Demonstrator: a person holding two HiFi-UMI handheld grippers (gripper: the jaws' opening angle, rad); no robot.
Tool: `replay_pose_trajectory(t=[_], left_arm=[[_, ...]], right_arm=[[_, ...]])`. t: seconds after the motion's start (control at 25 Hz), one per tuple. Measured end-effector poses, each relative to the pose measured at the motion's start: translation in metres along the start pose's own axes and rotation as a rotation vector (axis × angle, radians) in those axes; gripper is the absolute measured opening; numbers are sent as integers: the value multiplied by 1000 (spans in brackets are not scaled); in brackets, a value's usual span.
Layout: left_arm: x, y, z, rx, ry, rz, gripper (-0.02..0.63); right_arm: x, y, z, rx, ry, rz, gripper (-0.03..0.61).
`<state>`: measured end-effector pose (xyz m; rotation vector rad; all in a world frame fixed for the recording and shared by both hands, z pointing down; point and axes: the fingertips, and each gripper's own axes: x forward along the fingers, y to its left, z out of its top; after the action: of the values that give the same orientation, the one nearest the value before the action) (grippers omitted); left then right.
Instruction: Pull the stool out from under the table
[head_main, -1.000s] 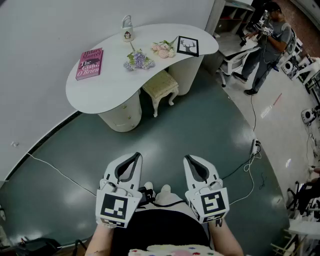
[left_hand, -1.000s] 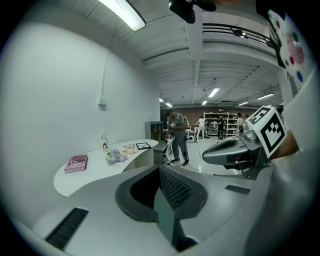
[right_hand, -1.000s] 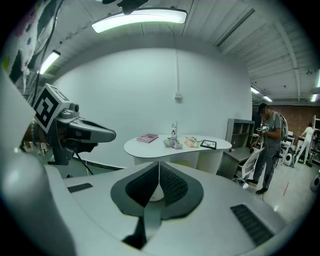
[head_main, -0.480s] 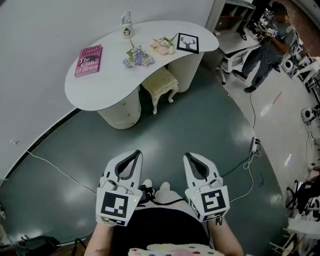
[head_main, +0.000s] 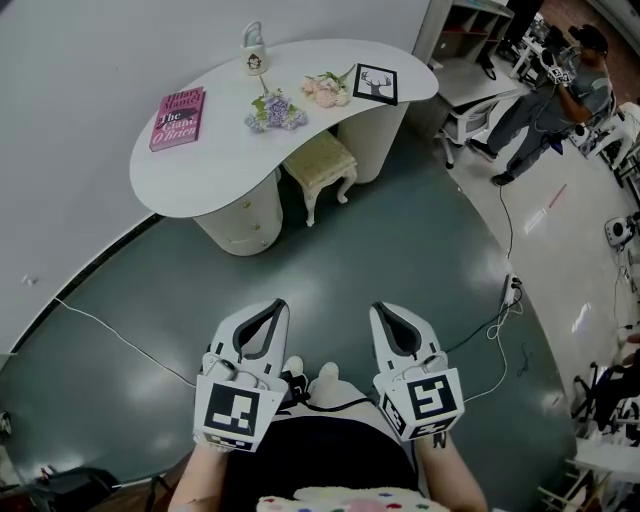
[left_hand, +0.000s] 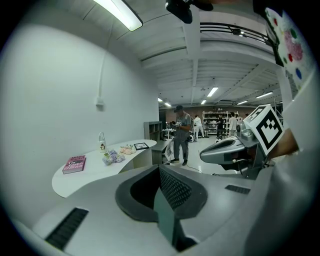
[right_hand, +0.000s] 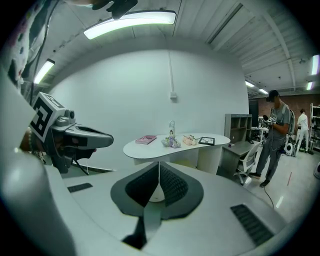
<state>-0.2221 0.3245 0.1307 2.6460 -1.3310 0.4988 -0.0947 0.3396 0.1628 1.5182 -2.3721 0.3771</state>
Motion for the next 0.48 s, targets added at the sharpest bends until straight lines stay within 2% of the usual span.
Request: replay_pose_trajectory(t=[0.24, 0.48], left_arm=[[0, -15, 1, 10, -5, 4, 15], [0, -36, 3, 9, -17, 17, 15]], right_arm=[[-10, -9, -4, -13, -5, 6, 35], [-24, -18, -8, -68, -14, 13, 35]])
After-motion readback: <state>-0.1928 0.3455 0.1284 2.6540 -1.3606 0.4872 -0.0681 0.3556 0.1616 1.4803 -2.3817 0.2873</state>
